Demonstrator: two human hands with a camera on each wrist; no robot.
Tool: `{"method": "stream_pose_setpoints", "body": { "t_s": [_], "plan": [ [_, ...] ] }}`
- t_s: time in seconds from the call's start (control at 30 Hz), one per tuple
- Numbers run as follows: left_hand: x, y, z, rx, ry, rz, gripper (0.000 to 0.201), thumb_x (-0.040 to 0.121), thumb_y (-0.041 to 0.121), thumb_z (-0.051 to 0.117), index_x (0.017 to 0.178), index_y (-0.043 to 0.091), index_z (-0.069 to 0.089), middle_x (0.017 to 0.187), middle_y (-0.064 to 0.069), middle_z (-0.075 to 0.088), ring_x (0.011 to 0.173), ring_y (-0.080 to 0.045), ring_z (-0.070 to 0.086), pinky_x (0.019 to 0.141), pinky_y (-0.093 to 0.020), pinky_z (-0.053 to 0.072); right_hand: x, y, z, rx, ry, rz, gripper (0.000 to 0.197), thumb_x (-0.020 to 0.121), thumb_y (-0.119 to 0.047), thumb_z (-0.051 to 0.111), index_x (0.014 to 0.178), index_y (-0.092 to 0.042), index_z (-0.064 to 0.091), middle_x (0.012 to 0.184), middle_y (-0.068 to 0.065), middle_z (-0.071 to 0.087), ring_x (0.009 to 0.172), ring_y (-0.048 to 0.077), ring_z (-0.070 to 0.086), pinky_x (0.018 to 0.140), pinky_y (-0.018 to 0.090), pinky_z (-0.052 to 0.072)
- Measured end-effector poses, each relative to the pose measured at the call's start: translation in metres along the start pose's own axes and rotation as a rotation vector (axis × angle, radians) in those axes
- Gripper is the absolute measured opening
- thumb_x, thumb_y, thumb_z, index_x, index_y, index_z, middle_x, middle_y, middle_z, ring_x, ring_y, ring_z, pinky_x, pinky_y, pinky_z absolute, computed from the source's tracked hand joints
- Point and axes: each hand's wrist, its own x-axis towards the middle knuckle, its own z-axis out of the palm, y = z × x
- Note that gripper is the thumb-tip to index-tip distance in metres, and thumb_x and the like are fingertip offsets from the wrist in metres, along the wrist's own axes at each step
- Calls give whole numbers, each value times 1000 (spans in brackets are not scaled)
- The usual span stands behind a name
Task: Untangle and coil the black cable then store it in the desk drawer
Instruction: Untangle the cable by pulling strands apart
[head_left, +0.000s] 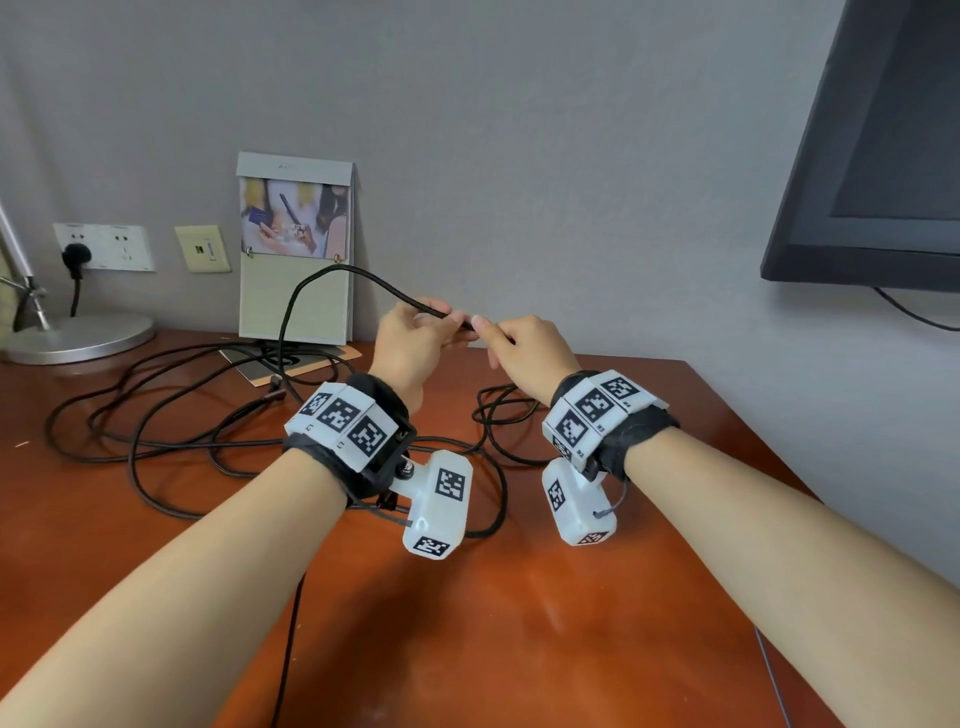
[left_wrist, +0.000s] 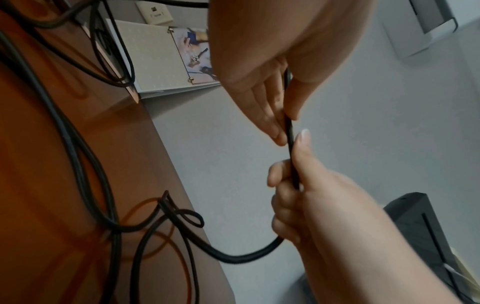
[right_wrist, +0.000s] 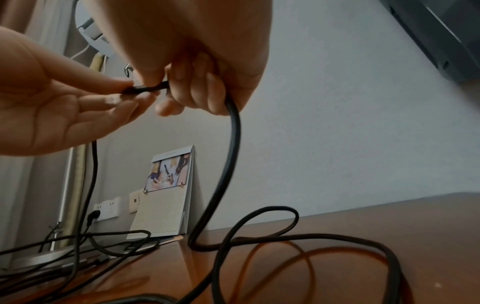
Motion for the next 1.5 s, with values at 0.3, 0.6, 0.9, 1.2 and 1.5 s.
{"method": "stream_pose_setpoints", "body": {
  "t_s": [0.3,0.6,0.9,1.2,1.5],
  "plan": [
    [3,6,-11,-65,6,-3,5,94,3,53,94,5,49,81,-12,68,64,-13,69,66,-21,57,-6,7,-8,-7,11,26,54,97,-44,40,59,-9,57,48,-6,47,48,12,47,60,28,42],
    [3,9,-5,76,-85,1,10,95,8,51,91,1,57,80,-13,66,63,-11,69,69,-22,57,-2,4,-9,-1,35,-18,59,95,-47,42,69,3,61,62,14,61,58,24,54,63,36,48],
    [7,6,-9,30,14,-11,11,94,14,56,90,3,57,80,-12,68,66,-12,70,68,-22,57,-4,10,-7,12,46,-1,52,97,-41,42,64,-5,60,49,-8,46,49,11,45,54,25,37],
    [11,5,-8,56,75,3,15,94,14,55,85,3,59,62,-1,69,57,-8,67,63,-18,56,-4,15,-11,64,11,2,51,95,-43,45,62,-7,61,47,-10,45,49,9,45,60,28,41],
    [8,-1,-3,68,8,-14,24,91,19,61,97,-4,59,80,-11,68,63,-11,69,65,-22,56,-7,15,-8,38,9,-15,52,95,-45,45,56,-12,55,39,-10,44,41,5,43,53,25,37]
  ]
}}
